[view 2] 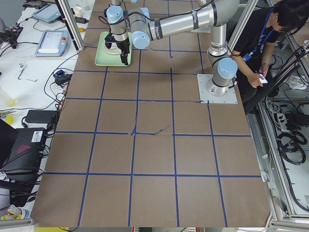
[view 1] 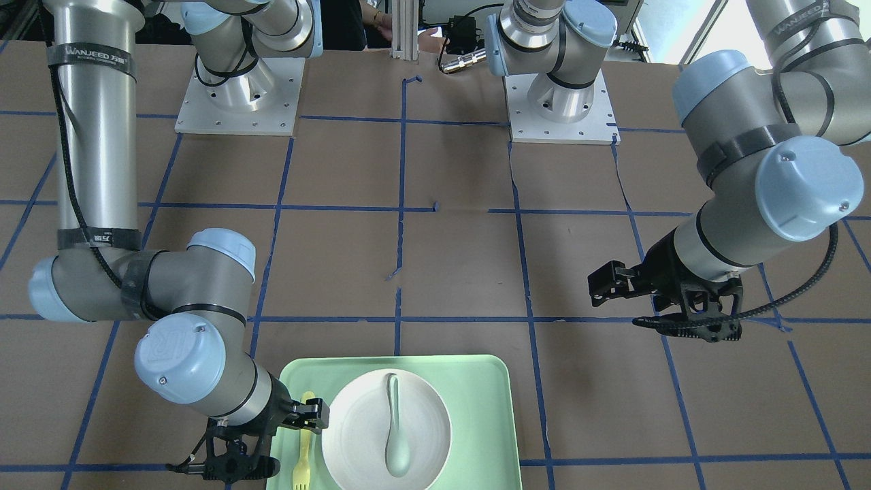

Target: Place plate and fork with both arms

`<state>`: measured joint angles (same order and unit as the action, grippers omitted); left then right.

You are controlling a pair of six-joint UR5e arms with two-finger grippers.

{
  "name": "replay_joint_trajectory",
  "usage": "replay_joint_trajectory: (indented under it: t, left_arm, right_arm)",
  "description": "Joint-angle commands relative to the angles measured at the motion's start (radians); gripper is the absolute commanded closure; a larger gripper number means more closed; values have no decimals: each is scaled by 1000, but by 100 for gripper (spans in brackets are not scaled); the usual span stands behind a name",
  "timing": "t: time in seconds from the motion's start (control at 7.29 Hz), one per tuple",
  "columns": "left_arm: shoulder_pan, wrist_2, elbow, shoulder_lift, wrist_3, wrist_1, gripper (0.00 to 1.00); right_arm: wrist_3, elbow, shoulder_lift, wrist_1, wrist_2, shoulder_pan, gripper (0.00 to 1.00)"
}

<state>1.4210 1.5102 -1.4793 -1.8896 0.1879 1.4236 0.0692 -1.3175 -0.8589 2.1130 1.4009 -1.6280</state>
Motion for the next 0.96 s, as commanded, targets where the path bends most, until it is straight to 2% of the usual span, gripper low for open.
replay_joint_trajectory:
  t: [0.0,0.14,0.41,0.69,0.82]
  left_arm:
    - [10,7,10,20,-10,-2,0]
    - [16,8,2,42,-15,14,0]
    - [39,44,4,81,-108,26,0]
    - [85,45,4,110,-248,34,0]
    - [117,48,-1,118,-261,66,0]
  right_arm:
    - [-14,-17,-160,-246,129,0,0]
    - [-22,-29,-260,-322,166,0,0]
    - [-5,-74,-441,-506,171,-1,0]
    - [0,-75,-518,-628,168,-9,0]
    - [23,-77,-532,-630,165,-10,0]
